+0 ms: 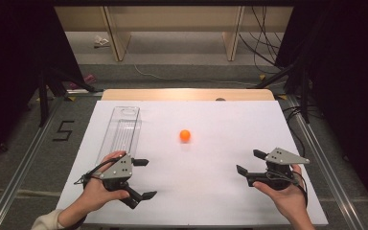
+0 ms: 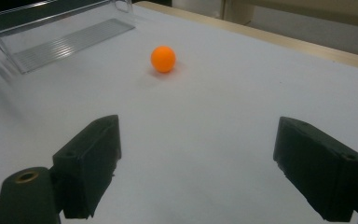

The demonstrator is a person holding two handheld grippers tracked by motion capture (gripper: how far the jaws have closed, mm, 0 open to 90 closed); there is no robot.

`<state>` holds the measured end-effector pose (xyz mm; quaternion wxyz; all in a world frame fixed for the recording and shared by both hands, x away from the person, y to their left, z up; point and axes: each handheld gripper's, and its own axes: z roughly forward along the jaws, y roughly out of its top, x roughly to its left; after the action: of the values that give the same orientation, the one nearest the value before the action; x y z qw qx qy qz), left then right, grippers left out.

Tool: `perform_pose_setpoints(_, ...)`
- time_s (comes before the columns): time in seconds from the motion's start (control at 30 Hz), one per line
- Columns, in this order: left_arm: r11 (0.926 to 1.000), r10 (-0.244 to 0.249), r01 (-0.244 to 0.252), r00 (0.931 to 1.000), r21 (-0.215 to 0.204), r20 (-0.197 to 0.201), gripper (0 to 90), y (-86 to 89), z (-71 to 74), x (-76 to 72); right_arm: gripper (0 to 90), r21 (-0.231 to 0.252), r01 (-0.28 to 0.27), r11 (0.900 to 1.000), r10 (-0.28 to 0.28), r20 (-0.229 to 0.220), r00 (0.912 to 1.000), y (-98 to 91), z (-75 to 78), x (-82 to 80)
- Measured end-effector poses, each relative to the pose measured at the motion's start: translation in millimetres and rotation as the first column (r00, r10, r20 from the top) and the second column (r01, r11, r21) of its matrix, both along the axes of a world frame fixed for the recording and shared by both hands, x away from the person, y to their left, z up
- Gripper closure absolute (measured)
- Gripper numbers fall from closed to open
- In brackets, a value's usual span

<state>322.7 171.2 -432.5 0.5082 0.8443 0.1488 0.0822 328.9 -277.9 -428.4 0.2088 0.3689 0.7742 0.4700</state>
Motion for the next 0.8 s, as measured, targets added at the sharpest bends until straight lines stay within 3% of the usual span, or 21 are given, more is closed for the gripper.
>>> perform_pose_setpoints(0.33,1.0,-0.009,0.009,1.0,0.002,0.001,0.6,-1.6,-0.3,-1.7,16.0,-0.016,-0.011,0.9998,0.011,0.004,0.9999,10.7,-1.2,5.3)
perform_pose_setpoints(0.8,0.9998,-0.02,0.02,0.9998,0.005,0.004,0.6,-3.4,0.1,-3.7,16.0,-0.021,-0.032,0.9993,0.033,0.037,0.9988,39.7,3.7,34.0)
